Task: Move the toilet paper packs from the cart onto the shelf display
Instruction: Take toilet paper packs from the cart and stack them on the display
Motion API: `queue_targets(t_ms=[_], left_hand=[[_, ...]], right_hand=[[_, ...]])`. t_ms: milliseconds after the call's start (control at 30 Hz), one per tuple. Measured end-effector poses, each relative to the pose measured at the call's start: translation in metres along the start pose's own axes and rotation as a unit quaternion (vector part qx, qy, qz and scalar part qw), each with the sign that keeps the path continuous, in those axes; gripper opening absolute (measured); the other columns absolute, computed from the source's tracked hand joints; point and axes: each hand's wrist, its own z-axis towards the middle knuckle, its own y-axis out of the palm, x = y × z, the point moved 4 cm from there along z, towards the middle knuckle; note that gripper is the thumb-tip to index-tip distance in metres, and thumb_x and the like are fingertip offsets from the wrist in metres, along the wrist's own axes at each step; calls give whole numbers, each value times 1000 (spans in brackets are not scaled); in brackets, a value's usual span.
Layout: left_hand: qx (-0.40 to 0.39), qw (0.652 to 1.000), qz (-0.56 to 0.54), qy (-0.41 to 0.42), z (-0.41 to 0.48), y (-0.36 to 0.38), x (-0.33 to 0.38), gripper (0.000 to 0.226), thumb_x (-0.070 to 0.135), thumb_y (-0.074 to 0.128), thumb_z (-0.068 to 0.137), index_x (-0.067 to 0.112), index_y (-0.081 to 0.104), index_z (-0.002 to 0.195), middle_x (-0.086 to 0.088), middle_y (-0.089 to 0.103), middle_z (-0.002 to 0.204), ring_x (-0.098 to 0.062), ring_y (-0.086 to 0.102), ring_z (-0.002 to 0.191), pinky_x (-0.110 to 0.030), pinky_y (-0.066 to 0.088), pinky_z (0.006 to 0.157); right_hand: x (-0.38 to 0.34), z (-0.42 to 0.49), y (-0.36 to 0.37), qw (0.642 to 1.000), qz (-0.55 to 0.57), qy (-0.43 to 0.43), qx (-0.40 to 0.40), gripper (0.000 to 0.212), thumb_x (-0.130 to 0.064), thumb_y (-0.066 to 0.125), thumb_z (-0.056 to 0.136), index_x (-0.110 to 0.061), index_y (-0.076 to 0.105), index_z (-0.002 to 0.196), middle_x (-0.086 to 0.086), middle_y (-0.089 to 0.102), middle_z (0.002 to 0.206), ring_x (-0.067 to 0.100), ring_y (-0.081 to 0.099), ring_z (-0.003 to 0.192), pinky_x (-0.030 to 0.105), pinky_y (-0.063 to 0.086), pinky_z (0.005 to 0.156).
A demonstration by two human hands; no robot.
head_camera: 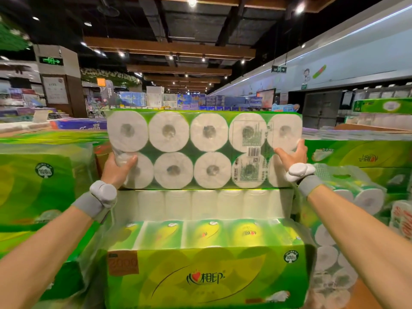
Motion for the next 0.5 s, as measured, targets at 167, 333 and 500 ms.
queue_targets(t_ms=[167, 333, 500], left_hand=[[7, 1000, 8, -25, 6, 1, -1, 56, 29, 69, 83, 6, 46, 129, -10, 57, 124, -27, 55, 110, -39, 44, 95], [1, 999, 29, -45, 1, -2, -2, 63, 32, 70, 82, 2, 43, 131, -15, 56, 127, -32, 55, 116, -40, 44, 96], [5, 997, 36, -65, -8, -1, 1, 63, 31, 68, 84, 0, 40, 131, -17, 53, 130, -34, 51, 120, -42, 42, 100]], right_hand=[[-2, -1, 8, 999, -46, -15, -25, 111, -50, 70, 55, -9, 18, 145, 22, 31, 144, 39, 35, 131, 52, 32, 107], [1, -5, 9, 998, -62, -16, -21, 106, -35, 72, 75, -18, -1, 150, 18, 19, 155, 37, 21, 141, 49, 21, 115], [3, -15, 9, 993, -113, -28, -19, 97, -32, 67, 81, -28, -1, 150, 21, 14, 153, 46, 21, 136, 49, 19, 113]])
